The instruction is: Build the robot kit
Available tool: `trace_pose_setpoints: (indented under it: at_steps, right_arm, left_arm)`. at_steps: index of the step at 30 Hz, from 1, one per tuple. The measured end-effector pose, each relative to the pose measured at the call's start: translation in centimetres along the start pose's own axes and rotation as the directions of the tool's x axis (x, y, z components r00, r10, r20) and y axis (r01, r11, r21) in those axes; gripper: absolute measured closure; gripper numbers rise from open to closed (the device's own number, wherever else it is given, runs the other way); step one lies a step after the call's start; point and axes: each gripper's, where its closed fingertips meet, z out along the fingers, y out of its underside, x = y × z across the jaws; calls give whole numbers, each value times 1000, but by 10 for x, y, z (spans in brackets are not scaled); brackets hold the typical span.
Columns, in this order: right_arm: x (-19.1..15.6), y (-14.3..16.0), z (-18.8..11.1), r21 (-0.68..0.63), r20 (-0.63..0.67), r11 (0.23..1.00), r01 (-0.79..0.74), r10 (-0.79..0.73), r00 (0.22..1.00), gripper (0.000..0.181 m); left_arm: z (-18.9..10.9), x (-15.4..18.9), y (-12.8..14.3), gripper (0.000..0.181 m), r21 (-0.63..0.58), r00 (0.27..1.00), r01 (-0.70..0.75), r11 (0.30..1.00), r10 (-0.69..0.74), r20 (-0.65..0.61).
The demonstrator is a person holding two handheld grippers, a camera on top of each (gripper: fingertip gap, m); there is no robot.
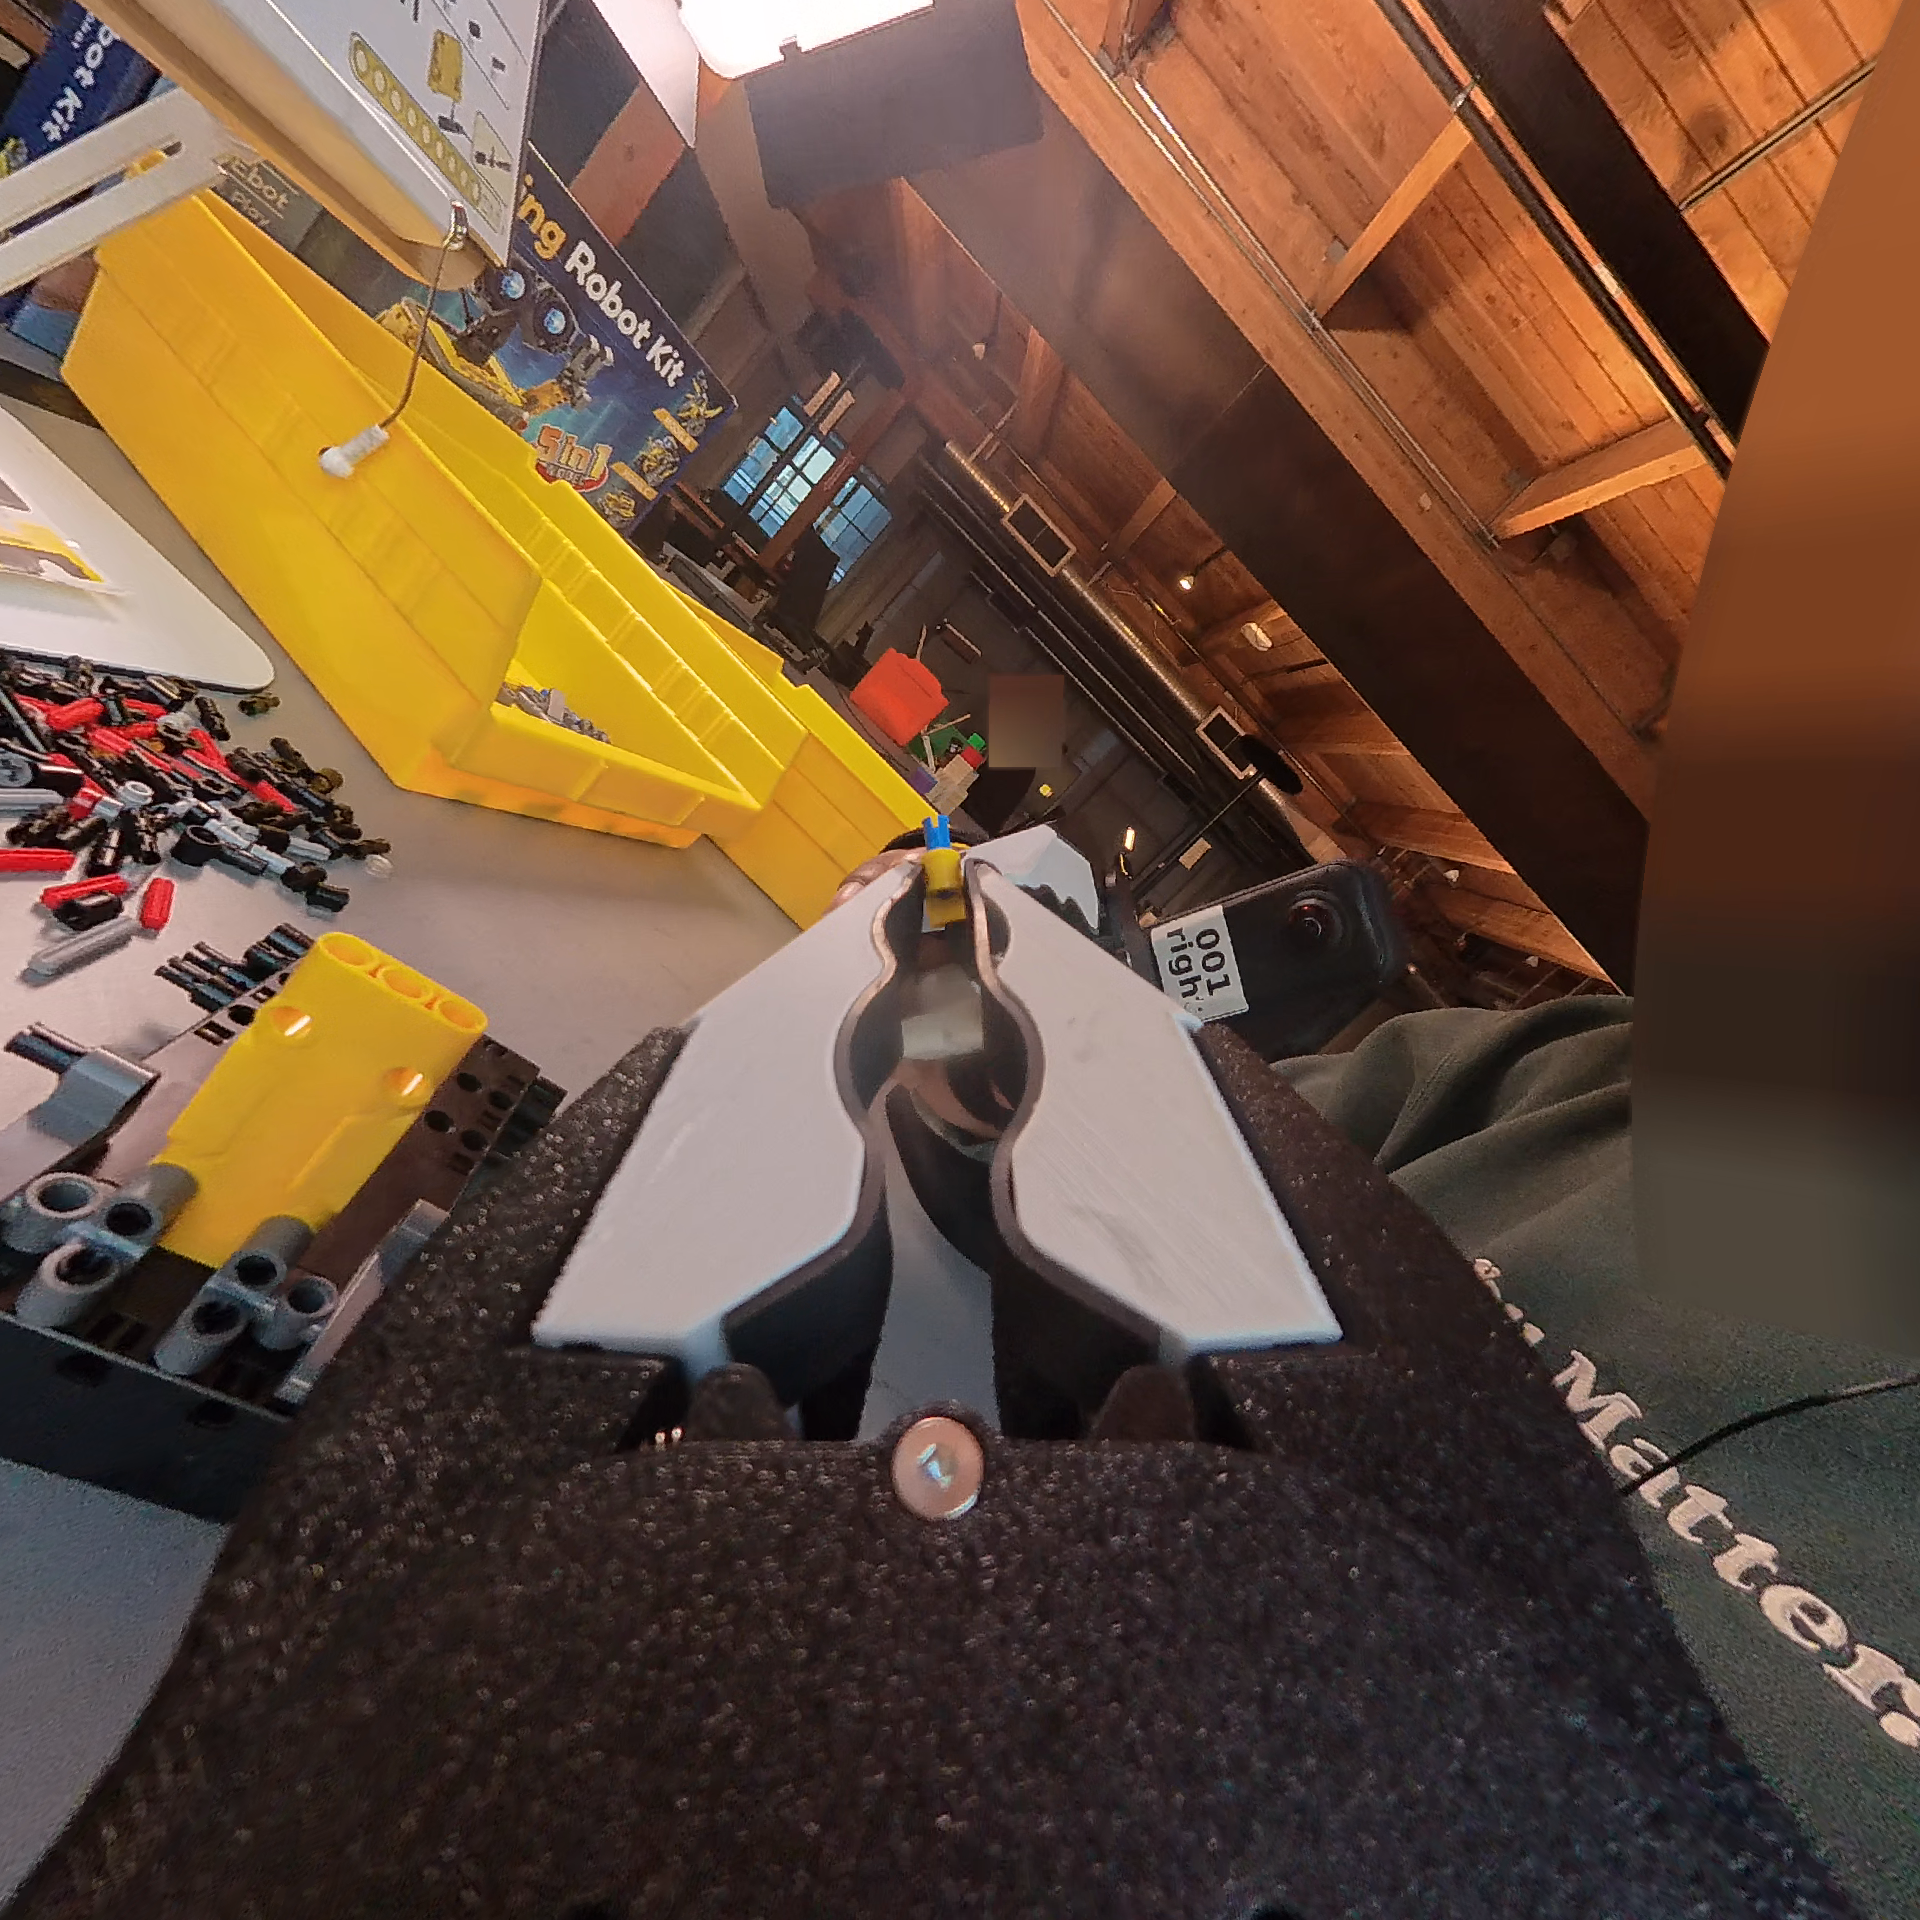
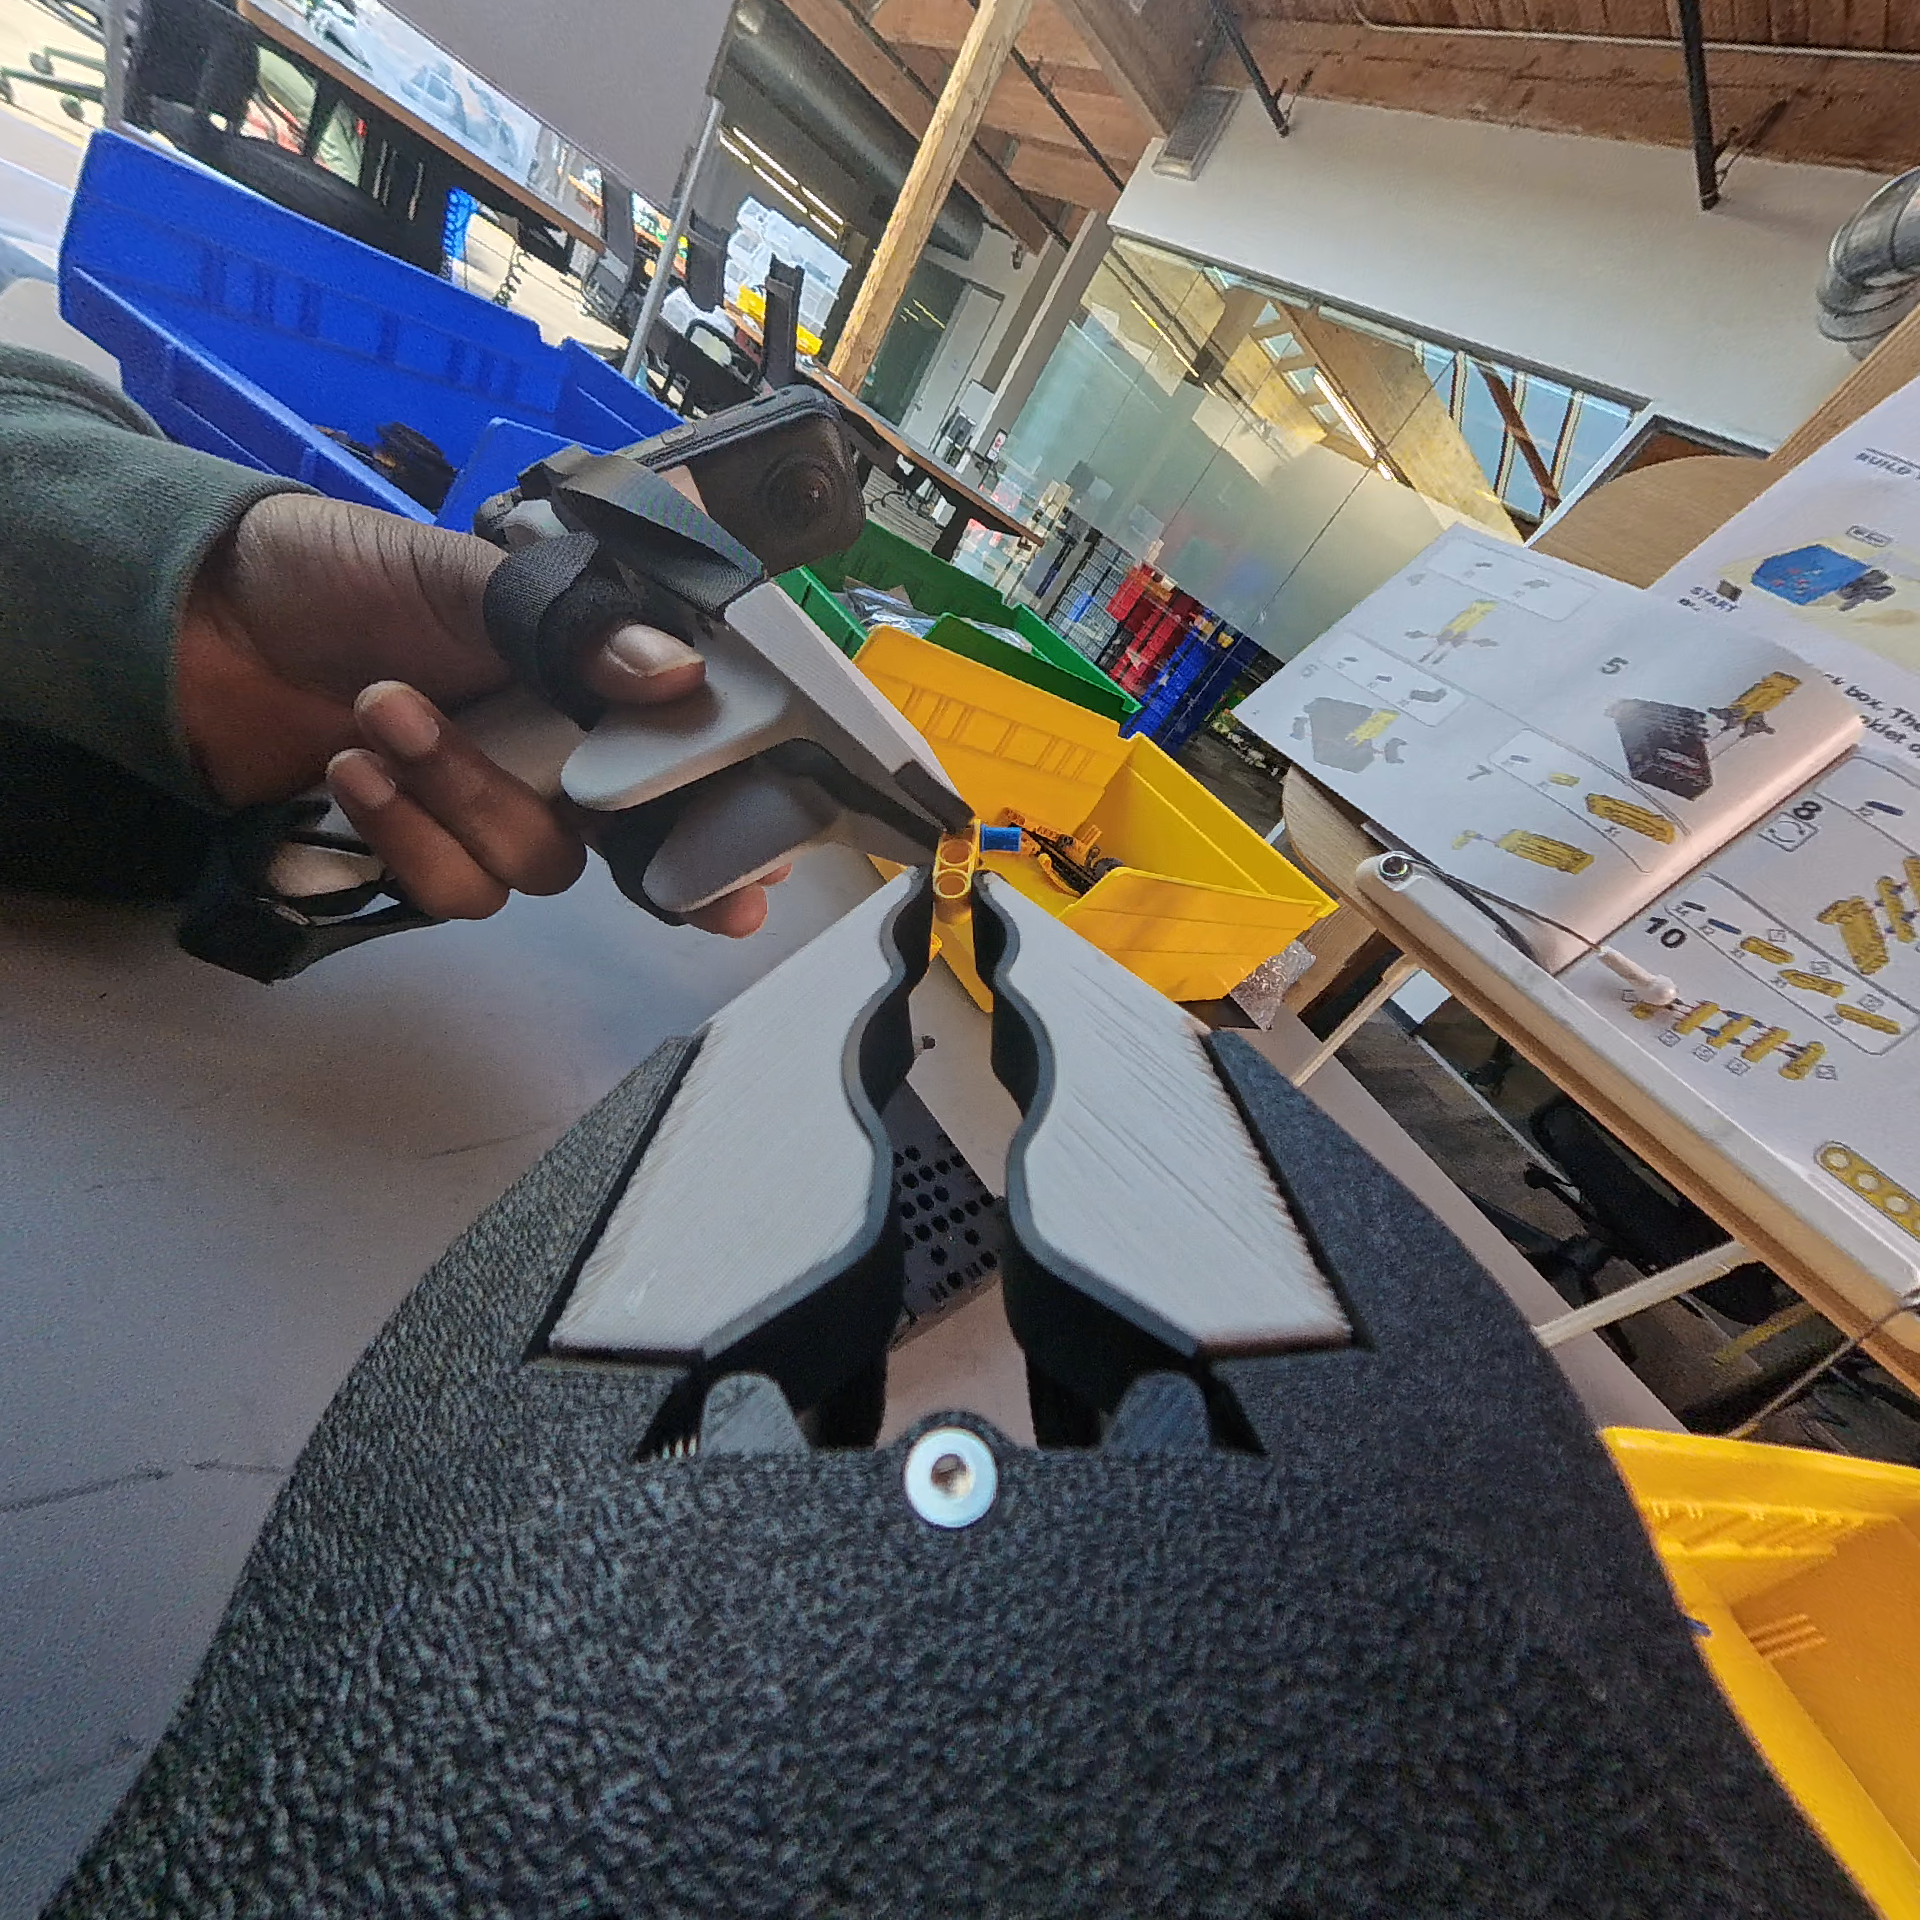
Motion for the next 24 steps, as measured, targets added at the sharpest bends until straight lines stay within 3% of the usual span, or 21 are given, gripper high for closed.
trace_pose_setpoints:
  at_steps: [7,10,13,17,24]
  right_arm:
    - [-6,5,2,-27,57,999,-47,48,997,173]
    - [-16,23,2,-127,173,986,-106,127,977,173]
    - [-34,56,-10,-312,339,945,-97,206,918,167]
    - [-62,98,-46,-540,506,841,-34,357,785,148]
    - [-67,106,-58,-603,555,798,-6,425,715,145]
  left_arm:
    - [-3,-2,5,175,-107,986,-149,983,156,54]
    - [-8,-13,15,175,-266,936,-294,918,333,113]
    - [-15,-22,23,175,-389,898,-340,856,418,135]
    - [-23,-32,49,175,-539,931,-234,809,346,115]
    - [-37,-38,103,175,-795,989,25,607,99,106]
